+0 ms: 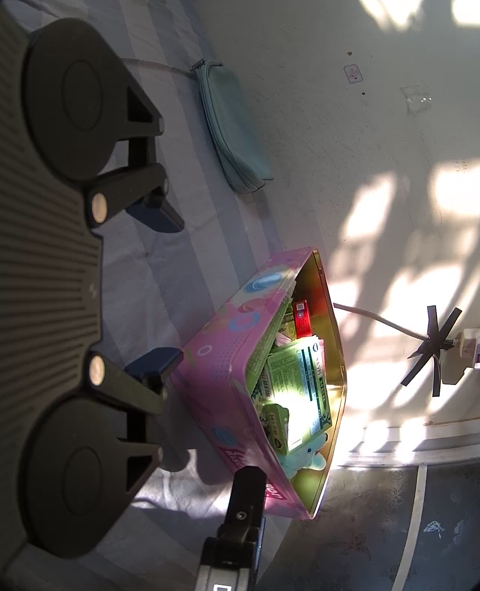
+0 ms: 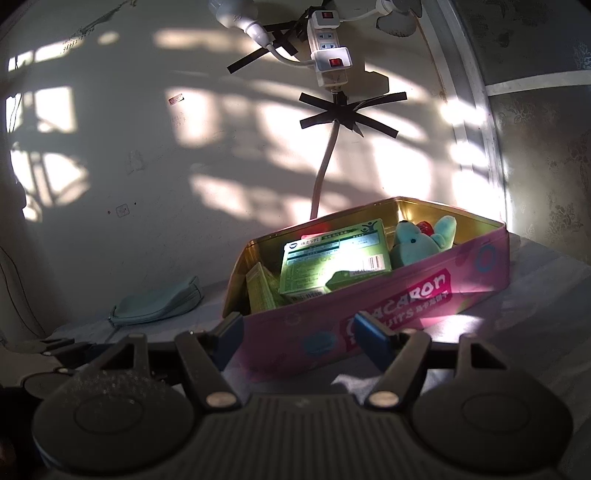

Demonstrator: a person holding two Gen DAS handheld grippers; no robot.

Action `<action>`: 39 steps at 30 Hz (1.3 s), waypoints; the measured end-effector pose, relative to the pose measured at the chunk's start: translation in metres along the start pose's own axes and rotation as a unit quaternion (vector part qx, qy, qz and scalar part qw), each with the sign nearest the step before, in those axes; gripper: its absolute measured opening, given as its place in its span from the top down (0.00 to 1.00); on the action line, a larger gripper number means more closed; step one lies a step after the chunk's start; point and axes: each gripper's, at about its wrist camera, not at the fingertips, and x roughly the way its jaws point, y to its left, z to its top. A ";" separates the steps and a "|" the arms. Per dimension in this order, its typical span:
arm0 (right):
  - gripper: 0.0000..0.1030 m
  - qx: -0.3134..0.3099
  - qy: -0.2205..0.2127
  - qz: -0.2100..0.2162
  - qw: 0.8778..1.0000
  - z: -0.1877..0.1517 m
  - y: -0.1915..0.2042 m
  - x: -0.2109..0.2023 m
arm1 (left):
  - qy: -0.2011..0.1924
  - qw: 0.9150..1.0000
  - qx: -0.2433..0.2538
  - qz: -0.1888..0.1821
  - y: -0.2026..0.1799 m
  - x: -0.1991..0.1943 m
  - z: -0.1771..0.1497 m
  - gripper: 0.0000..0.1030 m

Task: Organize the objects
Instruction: 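Withdraw the left gripper from the tin and move the right gripper toward the teal pouch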

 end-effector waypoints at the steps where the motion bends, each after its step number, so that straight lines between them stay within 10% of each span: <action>1: 0.34 -0.001 0.000 0.001 1.000 0.000 0.002 0.000 | 0.000 1.000 -0.002 0.002 0.003 0.000 -0.001 0.29; 39: 0.34 -0.142 0.057 0.098 0.983 -0.028 0.129 0.052 | 0.029 0.982 -0.118 0.142 0.156 0.026 -0.038 0.29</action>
